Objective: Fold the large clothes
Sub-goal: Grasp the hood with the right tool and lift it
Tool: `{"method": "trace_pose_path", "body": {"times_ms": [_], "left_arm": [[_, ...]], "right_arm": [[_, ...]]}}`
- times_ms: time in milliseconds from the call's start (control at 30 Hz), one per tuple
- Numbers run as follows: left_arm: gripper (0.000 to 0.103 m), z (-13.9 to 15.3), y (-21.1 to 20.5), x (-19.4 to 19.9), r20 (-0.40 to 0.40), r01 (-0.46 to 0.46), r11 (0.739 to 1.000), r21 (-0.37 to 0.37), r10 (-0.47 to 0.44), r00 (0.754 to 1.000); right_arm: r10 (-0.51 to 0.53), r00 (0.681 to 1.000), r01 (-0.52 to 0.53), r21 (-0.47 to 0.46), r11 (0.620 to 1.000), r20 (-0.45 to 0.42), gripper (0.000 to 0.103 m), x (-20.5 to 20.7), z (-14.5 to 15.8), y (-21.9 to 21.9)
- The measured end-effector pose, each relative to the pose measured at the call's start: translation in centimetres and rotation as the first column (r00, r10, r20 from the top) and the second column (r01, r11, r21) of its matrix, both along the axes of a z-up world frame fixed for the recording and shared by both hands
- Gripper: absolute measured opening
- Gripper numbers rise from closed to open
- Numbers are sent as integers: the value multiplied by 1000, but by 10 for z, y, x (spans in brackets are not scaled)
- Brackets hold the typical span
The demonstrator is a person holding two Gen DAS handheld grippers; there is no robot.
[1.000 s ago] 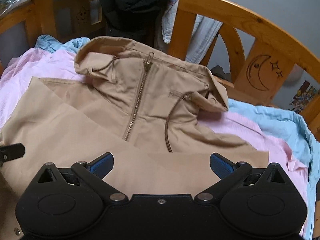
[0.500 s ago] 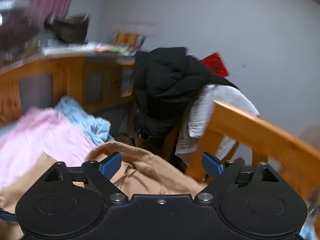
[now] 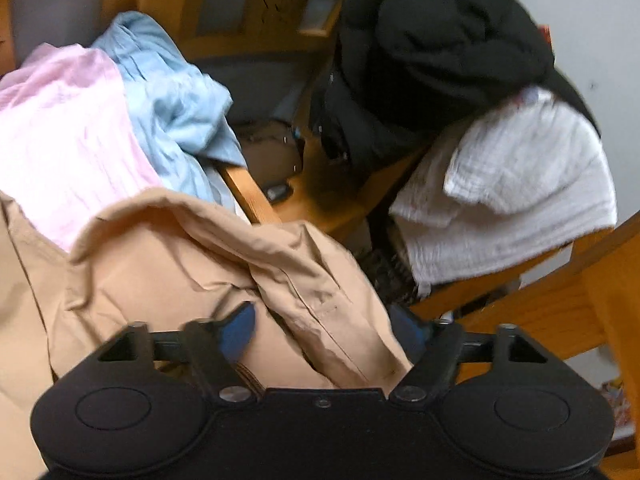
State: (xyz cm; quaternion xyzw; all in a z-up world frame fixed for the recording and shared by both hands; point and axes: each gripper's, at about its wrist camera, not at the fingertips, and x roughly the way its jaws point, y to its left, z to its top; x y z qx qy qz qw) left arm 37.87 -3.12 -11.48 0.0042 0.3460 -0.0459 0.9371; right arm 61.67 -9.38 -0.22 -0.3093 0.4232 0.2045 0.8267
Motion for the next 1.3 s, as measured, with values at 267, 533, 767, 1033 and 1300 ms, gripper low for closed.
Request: {"method": "trace_pose_path", "body": {"times_ms": [267,533,767,1033,1300], "left_arm": [[103,0,1,0,2,2,1000,-4,-2,1000],[99,32,23,-19,65,73,984,-163,-63,996],[101,90,67,-39,199,104,919,-380,-28,979],[102,151,51,25,222,201,956,-215,-152,963],[102,178,-45,97,169,386,909,160,-410,896]], "right_arm": [[38,969,-40,5,999,244,22,-60,33,-11],[11,775,17,-37,999,632,22,-201,77,-37],[1,699,33,-33,999,715,22,-303,9,-39],[-9,690,6,6,1000,724,22,-333,-30,-31],[-27,691,-8,45,999,722,22,-339,-35,-39]]}}
